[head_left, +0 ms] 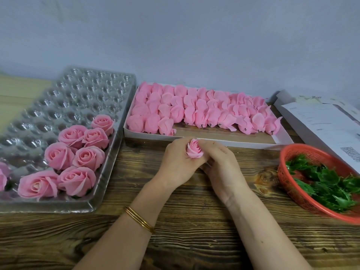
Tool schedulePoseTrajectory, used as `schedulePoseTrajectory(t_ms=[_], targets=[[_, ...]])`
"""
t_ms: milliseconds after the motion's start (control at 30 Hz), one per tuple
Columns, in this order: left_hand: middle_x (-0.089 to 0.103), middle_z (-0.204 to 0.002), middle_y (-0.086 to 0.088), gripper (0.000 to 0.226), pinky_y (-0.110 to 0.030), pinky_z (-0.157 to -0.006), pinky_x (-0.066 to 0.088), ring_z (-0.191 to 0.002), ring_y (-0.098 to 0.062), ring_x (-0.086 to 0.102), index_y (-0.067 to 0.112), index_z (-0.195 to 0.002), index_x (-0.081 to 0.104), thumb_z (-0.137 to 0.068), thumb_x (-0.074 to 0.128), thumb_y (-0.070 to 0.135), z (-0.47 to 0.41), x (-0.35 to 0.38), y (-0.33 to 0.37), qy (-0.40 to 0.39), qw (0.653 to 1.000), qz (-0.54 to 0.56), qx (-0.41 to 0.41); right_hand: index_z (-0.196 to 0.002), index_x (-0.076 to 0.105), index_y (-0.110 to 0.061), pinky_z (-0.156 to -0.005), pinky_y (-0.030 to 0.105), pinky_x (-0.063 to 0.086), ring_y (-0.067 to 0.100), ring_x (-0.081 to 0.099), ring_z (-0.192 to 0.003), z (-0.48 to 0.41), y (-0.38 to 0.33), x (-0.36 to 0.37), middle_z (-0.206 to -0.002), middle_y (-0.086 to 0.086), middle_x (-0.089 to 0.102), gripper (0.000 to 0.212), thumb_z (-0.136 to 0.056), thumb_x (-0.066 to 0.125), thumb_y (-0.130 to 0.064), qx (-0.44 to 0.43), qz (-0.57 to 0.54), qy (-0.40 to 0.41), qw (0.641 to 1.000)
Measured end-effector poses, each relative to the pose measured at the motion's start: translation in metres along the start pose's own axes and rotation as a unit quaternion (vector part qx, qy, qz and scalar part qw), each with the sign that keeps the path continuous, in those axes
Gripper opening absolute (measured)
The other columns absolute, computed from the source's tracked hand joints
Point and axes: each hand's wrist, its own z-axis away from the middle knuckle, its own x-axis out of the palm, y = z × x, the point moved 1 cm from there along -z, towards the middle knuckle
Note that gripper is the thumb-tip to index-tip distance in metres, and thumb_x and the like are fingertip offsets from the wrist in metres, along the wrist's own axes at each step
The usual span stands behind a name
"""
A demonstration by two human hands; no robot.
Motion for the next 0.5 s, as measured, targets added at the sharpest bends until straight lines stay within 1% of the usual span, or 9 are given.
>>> schedulePoseTrajectory(t_ms=[67,133,267,300,400,500], targets=[[0.068,-0.07,0.011,0.012,-0.025,-0.067,0.049,-0.073,-0.007,0.064,0.025,-0.075,0.069,-0.084,0.074,0.017,0.0008,-0.0012,-0.0009,0.002,1.0,-0.009,0.004,-0.08,0.07,-0.007,-0.064,0.022,0.054,0.015,0.071,-0.075,0.0005,0.0006,0.001,-0.079,0.009,0.073,0.018,-0.07,0.075,-0.021,0.006,0.001,-0.003,1.0],[0.065,-0.066,0.014,0.022,-0.02,-0.063,0.044,-0.068,-0.003,0.06,0.032,-0.07,0.065,-0.084,0.073,0.016,0.0017,-0.0022,-0.0007,0.007,1.0,-0.02,0.005,-0.077,0.069,-0.008,-0.064,0.021,0.054,0.014,0.07,-0.074,0.0009,0.0016,0.0016,-0.078,0.008,0.073,0.017,-0.07,0.079,-0.019,0.009,0.001,-0.01,1.0],[0.067,-0.068,0.014,0.02,-0.014,-0.062,0.043,-0.07,-0.001,0.061,0.031,-0.074,0.067,-0.084,0.073,0.015,0.0033,-0.0012,0.0006,0.014,1.0,-0.027,0.003,-0.074,0.07,-0.011,-0.064,0.021,0.054,0.014,0.07,-0.075,0.0011,0.002,0.0008,-0.078,0.008,0.073,0.011,-0.069,0.078,-0.017,0.008,0.011,-0.01,1.0],[0.066,-0.068,0.016,0.021,-0.011,-0.061,0.042,-0.069,0.0,0.061,0.033,-0.074,0.066,-0.083,0.073,0.015,0.0036,-0.0009,-0.0002,0.017,0.999,-0.03,0.001,-0.075,0.07,-0.01,-0.064,0.022,0.054,0.014,0.07,-0.075,0.0014,0.0019,0.0012,-0.078,0.009,0.073,0.011,-0.069,0.076,-0.017,0.011,0.011,-0.008,1.0],[0.067,-0.069,0.016,0.022,-0.01,-0.06,0.042,-0.071,0.0,0.062,0.034,-0.074,0.066,-0.084,0.074,0.016,0.0038,0.001,-0.0007,0.021,0.999,-0.043,-0.013,-0.089,0.07,-0.003,-0.07,0.026,0.055,0.018,0.07,-0.081,0.0003,0.0044,-0.0002,-0.086,0.013,0.073,0.027,-0.068,0.075,-0.02,0.01,0.035,0.003,0.999],[0.067,-0.07,0.021,0.027,-0.008,-0.061,0.043,-0.074,0.001,0.063,0.039,-0.072,0.064,-0.086,0.074,0.019,0.0038,0.0023,-0.0013,0.019,0.998,-0.065,-0.019,-0.092,0.071,-0.004,-0.073,0.027,0.055,0.019,0.071,-0.083,0.0014,0.0045,0.0,-0.088,0.012,0.074,0.029,-0.069,0.075,-0.021,0.009,0.051,0.013,0.999]])
